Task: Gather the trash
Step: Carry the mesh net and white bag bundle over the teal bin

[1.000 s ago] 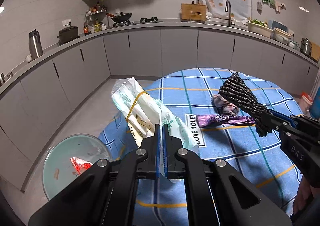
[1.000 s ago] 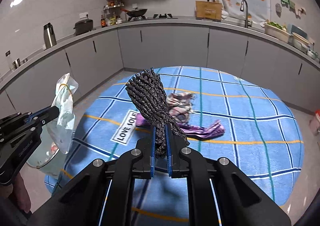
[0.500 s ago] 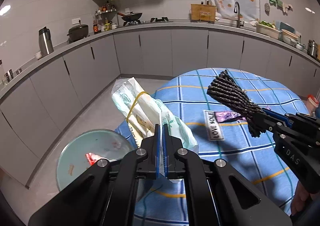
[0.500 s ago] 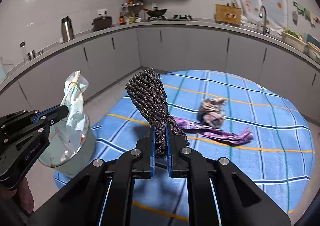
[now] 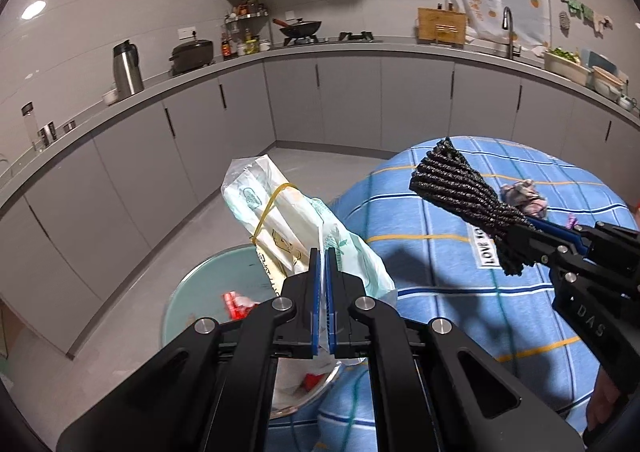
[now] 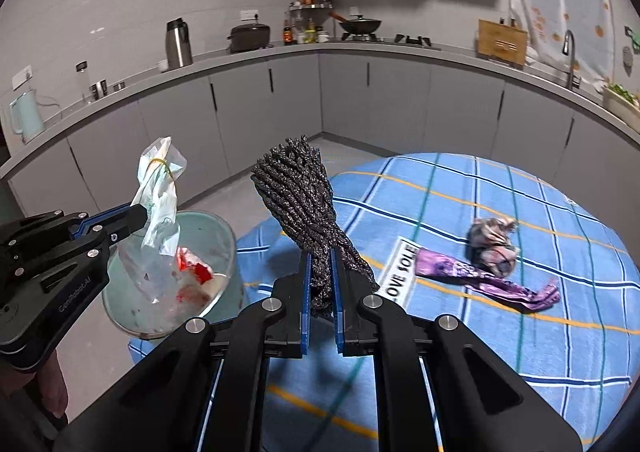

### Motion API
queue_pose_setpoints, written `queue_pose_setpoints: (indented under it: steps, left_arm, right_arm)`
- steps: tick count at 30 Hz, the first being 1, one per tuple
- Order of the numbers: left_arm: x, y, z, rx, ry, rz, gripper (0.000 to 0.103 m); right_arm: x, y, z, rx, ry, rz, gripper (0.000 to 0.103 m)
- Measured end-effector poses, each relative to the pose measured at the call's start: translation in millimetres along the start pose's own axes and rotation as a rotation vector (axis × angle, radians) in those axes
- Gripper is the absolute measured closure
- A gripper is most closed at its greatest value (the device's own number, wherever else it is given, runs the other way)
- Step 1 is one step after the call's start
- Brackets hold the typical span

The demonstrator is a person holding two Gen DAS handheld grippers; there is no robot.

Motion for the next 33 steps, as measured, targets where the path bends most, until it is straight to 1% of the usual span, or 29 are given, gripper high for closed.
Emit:
queue_pose_setpoints:
  steps: [16,23,33]
  left_arm:
    - [-16,60,-3,0.083,0.024,0.065,0.1]
    - [-25,78,-10,0.096,0.046,0.095,0.1]
    - [-33,91,-20,0.102,0.073,0.119,0.1]
  right_arm:
    - [20,60,-13,0.09,-0.004,0.092,0.093]
    - [27,85,-24,0.127,0.006,0.131,0.093]
    - [37,117,-41,0.175,0.019,0.175,0.092]
Point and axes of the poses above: each gripper's, at about its wrist camera, not at the fingertips, and z roughly against the way its jaws point, y to its left, x to its top, the point moved 6 cm from there along -z, roughly the way its jaws point, and after that the axes turned 11 degrees about y, right-handed, at the moved point
